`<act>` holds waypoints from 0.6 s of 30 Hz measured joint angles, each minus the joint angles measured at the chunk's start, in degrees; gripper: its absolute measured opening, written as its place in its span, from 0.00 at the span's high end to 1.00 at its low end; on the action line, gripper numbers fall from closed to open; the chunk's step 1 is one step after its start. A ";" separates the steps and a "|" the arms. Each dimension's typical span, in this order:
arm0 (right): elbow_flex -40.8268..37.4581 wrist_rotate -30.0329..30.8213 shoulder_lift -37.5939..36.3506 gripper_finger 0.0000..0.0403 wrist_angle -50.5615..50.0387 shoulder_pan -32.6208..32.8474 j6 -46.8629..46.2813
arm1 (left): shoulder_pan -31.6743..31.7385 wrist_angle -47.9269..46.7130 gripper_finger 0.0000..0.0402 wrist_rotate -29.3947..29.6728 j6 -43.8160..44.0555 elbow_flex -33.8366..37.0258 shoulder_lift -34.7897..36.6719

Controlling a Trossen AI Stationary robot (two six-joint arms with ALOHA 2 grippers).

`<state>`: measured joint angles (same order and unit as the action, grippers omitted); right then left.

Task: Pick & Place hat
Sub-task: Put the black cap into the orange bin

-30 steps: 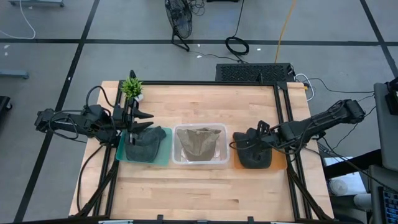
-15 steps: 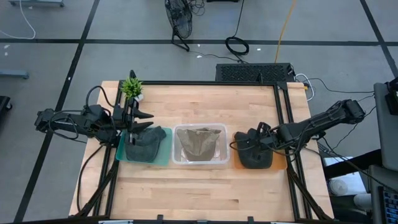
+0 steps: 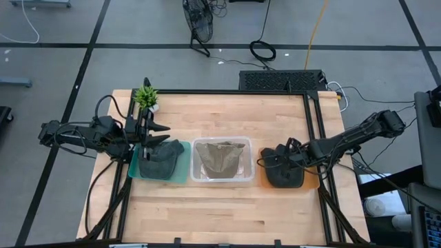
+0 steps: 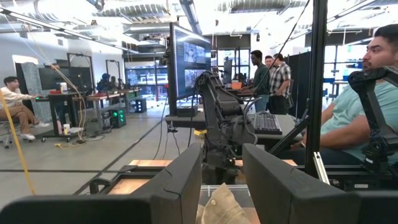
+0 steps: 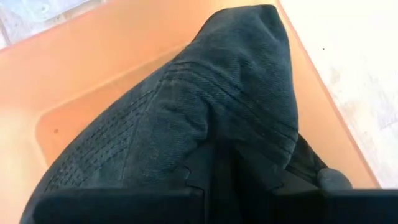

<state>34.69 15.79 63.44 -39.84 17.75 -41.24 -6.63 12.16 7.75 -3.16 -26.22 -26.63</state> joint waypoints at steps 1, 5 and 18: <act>0.48 -0.02 0.00 0.89 -0.70 -0.06 0.44 | 0.00 0.00 0.68 -0.02 0.00 0.00 0.00; 4.40 -0.04 -1.97 0.89 -6.28 -0.06 0.31 | 0.00 0.00 0.68 0.00 0.02 0.00 0.02; 15.02 -0.34 -10.46 0.89 -28.10 -0.03 -8.15 | 0.01 0.00 0.68 0.00 0.01 0.00 0.01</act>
<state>49.71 15.45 52.98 -67.94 17.72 -49.39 -6.62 12.16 7.75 -3.15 -26.22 -26.62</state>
